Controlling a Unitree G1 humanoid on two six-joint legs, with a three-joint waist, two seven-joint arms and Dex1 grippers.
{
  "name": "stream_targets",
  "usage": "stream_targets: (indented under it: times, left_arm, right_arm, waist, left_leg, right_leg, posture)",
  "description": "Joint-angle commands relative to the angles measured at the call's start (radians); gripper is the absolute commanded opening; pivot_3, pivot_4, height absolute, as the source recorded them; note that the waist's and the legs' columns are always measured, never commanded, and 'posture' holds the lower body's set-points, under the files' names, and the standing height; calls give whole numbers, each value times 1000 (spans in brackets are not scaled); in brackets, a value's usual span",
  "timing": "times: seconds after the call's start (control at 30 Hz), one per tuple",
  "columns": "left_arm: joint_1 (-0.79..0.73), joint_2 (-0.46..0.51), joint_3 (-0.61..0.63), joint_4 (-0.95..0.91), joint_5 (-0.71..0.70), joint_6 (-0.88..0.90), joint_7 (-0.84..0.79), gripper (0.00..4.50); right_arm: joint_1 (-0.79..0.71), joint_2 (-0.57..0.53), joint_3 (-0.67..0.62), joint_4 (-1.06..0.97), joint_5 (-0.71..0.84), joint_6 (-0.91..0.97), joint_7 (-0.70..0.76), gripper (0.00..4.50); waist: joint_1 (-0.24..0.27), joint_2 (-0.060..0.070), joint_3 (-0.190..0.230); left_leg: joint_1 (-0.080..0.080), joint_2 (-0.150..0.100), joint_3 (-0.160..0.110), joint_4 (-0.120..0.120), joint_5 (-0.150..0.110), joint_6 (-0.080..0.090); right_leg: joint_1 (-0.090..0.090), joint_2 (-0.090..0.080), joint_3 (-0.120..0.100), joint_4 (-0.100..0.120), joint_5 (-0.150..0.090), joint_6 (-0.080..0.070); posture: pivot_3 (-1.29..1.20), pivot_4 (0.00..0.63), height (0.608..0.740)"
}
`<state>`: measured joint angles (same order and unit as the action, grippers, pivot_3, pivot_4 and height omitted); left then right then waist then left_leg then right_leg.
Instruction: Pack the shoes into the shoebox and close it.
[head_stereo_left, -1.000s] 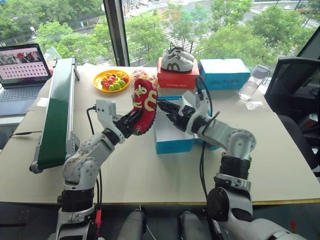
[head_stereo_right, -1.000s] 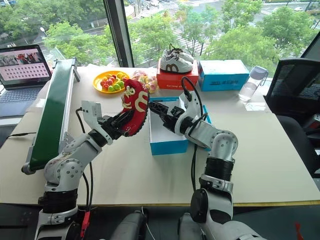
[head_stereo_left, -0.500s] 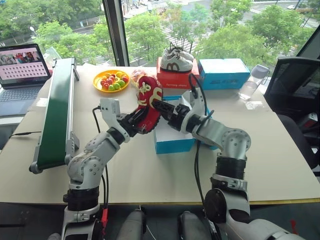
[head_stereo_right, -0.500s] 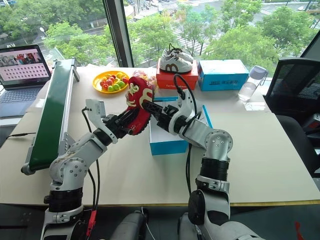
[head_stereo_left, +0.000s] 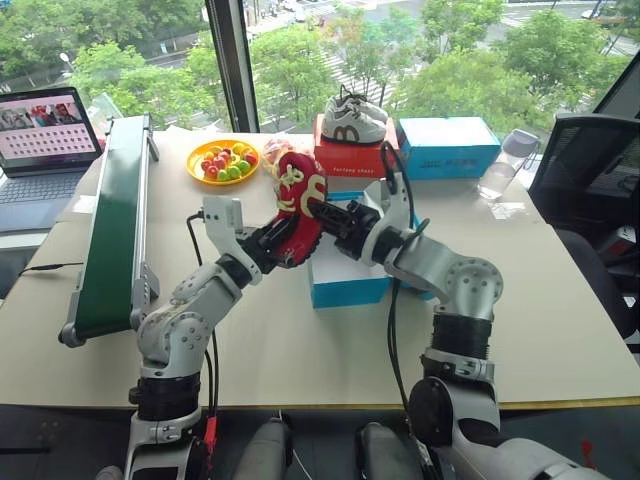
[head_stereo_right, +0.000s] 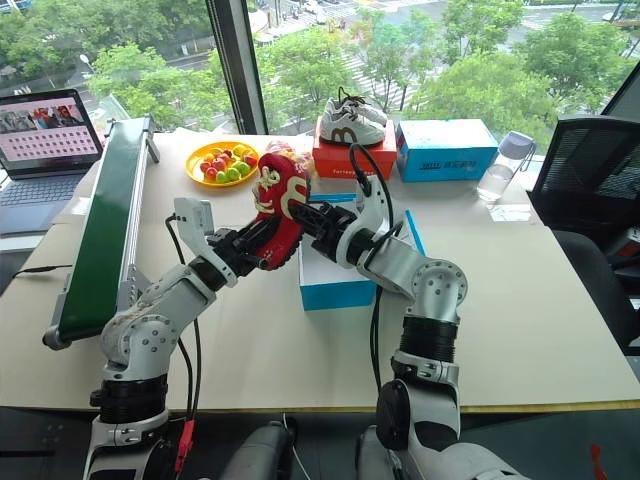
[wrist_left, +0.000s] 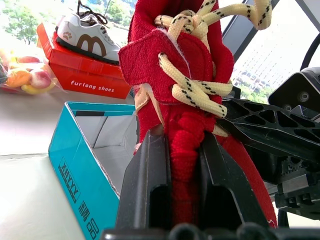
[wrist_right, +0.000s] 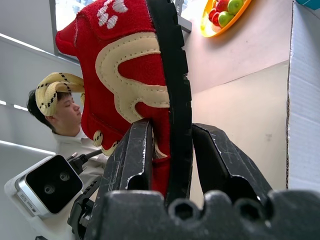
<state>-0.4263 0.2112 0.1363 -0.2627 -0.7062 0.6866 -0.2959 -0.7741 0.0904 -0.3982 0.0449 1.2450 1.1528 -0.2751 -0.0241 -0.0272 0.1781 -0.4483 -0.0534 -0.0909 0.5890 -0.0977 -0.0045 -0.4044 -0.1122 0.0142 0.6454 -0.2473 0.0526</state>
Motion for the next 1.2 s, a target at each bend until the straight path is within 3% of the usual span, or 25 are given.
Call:
stream_targets:
  times: [0.03, 0.23, 0.3, 0.47, 0.8, 1.03, 1.2]
  left_arm:
    - [-15, -8, -17, -24, 1, -15, -12, 169]
    - [-11, -10, -29, -22, 7, -17, -17, 169]
    - [-6, -9, -36, -24, 13, -22, -24, 1150]
    - [4, -17, -44, -40, 6, -9, -31, 2875]
    - [83, 46, -37, -94, 21, 1, -73, 2875]
    - [222, 291, -124, -147, 201, -155, -282, 2875]
    - [258, 371, -144, -141, 243, -224, -380, 2875]
  right_arm:
    - [17, 72, 26, -80, 78, -49, -17, 340]
    - [35, 37, 70, -101, 77, -68, -19, 323]
    - [43, 31, 73, -107, 71, -78, -22, 323]
    - [55, 23, 52, -99, 87, -115, -43, 323]
    - [16, -87, -37, -19, 59, -239, -71, 323]
    - [-24, -260, 8, 73, 19, -131, -22, 323]
    - [-56, -374, 149, 152, -132, -44, 101, 323]
  waist:
    - [0, 0, 0]
    - [0, 0, 0]
    - [0, 0, 0]
    - [0, 0, 0]
    - [1, 2, 1]
    - [-5, 4, 3]
    - [-5, 6, 3]
  left_leg:
    - [0, 0, 0, 0, 0, 0]
    - [0, 0, 0, 0, 0, 0]
    - [-1, 0, 0, 0, 0, 0]
    - [-1, 0, 0, 0, 0, 0]
    - [-3, 0, -1, 0, 0, 0]
    - [-3, 1, 0, -2, 0, 0]
    - [-3, 2, 2, -6, 0, 0]
  right_leg:
    - [0, 0, 0, 0, 0, 0]
    - [0, 0, 0, 0, 0, 0]
    - [0, 0, 0, -1, 0, 0]
    - [0, 0, 0, -1, 0, 0]
    - [-1, 0, -1, -3, 0, 0]
    - [-2, 0, 0, -3, -1, -1]
    - [-4, -1, 0, -4, -2, -4]
  posture:
    - [0, 150, 730]
    - [0, 150, 730]
    - [0, 150, 730]
    - [0, 150, 730]
    - [0, 150, 730]
    - [0, 150, 730]
    - [0, 150, 730]
